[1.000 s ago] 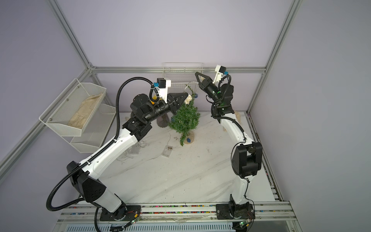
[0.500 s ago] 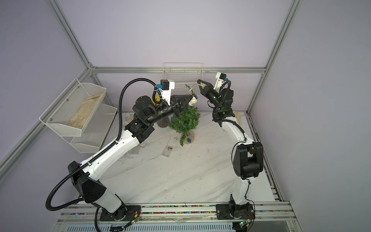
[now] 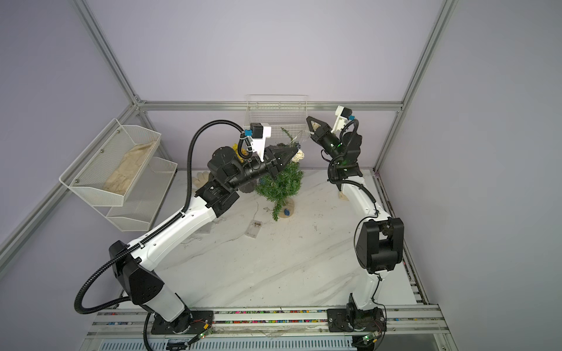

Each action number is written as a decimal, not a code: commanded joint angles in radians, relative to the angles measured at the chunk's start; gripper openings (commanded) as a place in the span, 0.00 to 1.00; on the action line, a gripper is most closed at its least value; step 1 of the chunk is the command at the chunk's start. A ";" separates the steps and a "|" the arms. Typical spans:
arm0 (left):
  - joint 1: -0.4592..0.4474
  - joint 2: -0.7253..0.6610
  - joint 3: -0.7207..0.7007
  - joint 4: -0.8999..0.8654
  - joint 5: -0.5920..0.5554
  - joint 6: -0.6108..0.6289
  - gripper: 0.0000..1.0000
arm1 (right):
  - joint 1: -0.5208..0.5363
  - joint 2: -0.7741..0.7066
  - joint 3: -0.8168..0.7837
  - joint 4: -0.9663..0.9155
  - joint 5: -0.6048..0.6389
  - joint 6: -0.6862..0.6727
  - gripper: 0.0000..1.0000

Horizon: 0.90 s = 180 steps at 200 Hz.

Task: Remove string lights from the small christmas tree
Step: Remove the light string from the Christmas tree.

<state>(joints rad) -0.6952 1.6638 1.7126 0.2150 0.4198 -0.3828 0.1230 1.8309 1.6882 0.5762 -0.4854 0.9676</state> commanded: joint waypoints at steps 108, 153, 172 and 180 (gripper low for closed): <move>0.023 0.020 0.248 -0.028 -0.024 0.070 0.00 | -0.034 0.035 0.104 0.064 -0.007 0.051 0.00; 0.027 0.019 0.259 -0.031 -0.031 0.083 0.00 | -0.035 0.063 0.106 0.107 -0.015 0.099 0.00; 0.038 0.022 0.279 -0.046 -0.056 0.113 0.00 | -0.034 0.079 0.134 0.128 -0.004 0.124 0.00; 0.046 0.025 0.288 -0.047 -0.063 0.119 0.00 | -0.033 0.093 0.153 0.150 -0.001 0.147 0.00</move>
<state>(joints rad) -0.6697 1.7092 1.8759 0.1547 0.3901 -0.3096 0.0937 1.8957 1.7767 0.6262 -0.4927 1.0470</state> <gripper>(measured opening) 0.047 0.052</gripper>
